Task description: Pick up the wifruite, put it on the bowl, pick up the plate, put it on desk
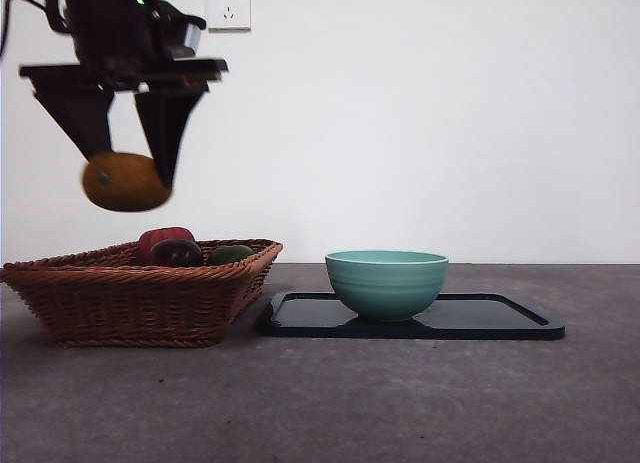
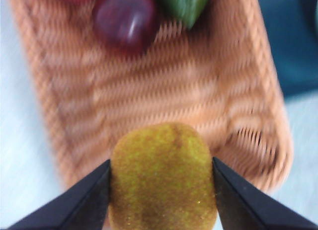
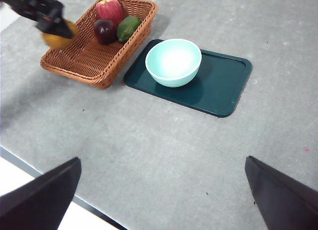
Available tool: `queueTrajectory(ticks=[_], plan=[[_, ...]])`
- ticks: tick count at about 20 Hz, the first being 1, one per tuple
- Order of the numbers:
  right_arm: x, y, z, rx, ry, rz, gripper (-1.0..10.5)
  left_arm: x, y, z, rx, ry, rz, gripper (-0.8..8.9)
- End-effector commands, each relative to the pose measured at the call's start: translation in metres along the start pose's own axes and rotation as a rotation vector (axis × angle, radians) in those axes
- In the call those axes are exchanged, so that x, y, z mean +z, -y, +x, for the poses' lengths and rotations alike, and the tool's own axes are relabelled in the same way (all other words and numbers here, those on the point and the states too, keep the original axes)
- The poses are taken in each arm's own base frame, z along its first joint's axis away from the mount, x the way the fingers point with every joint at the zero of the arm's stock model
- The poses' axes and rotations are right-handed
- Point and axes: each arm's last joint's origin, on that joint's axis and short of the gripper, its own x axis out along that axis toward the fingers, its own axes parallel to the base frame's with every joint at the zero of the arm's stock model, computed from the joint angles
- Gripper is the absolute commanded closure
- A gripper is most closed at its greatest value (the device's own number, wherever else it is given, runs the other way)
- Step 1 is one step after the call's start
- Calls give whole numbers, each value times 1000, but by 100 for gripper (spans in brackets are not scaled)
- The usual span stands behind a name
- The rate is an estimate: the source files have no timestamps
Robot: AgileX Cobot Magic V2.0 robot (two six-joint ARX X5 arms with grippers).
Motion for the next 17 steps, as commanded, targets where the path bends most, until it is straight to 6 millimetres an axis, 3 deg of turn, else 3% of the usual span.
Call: queueTrajectory(ticks=[1,11,17], plan=[[2,-1,-2,8,17,6,358,7,6,15,-6,24,-6,624],[2,-1,-2,9,16,7,358,15,16,87,18,-84,-84,624],[2,-1,-2,8,14,7,358,16,16,107,26,-102,-128,624]])
